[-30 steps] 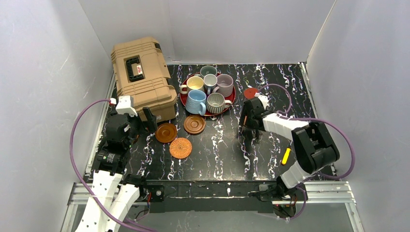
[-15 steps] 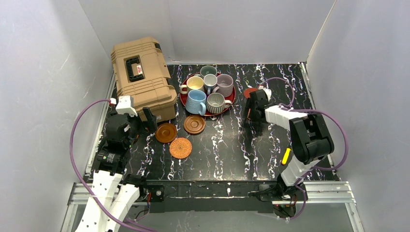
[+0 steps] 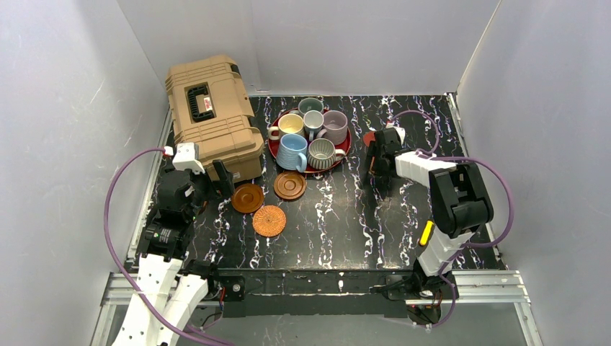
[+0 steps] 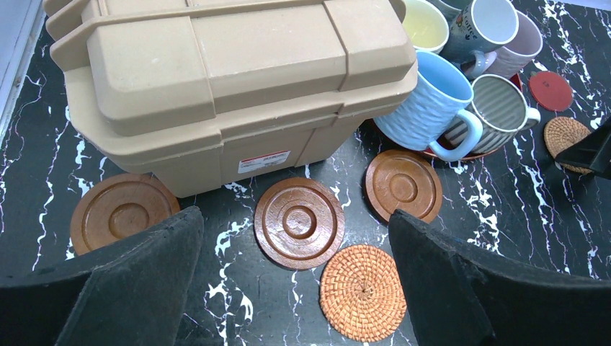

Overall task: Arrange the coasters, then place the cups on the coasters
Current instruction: Move the coaster to the center of the board.

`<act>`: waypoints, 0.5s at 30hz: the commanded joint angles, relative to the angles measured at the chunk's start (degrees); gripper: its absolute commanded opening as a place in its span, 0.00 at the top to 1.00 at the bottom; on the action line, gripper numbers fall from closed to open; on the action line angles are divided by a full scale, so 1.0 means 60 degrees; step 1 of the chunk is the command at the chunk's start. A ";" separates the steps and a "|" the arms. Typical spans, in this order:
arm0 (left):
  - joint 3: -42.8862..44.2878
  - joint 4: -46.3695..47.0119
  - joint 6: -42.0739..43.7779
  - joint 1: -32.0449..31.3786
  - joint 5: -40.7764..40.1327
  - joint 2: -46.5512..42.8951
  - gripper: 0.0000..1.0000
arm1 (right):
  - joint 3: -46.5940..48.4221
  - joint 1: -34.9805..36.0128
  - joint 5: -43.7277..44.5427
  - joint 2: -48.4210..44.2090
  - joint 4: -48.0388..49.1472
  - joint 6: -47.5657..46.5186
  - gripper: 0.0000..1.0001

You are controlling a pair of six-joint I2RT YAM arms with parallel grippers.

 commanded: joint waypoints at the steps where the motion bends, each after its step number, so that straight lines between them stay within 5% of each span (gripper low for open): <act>1: 0.0106 -0.0097 0.0007 -0.0022 -0.0048 0.0009 0.01 | -0.0097 -0.0074 -0.0545 0.0648 -0.0405 -0.0009 0.20; 15: 0.0106 -0.0087 0.0011 -0.0008 -0.0043 0.0047 0.01 | 0.0139 -0.0096 -0.0460 0.0885 -0.0317 -0.0004 0.20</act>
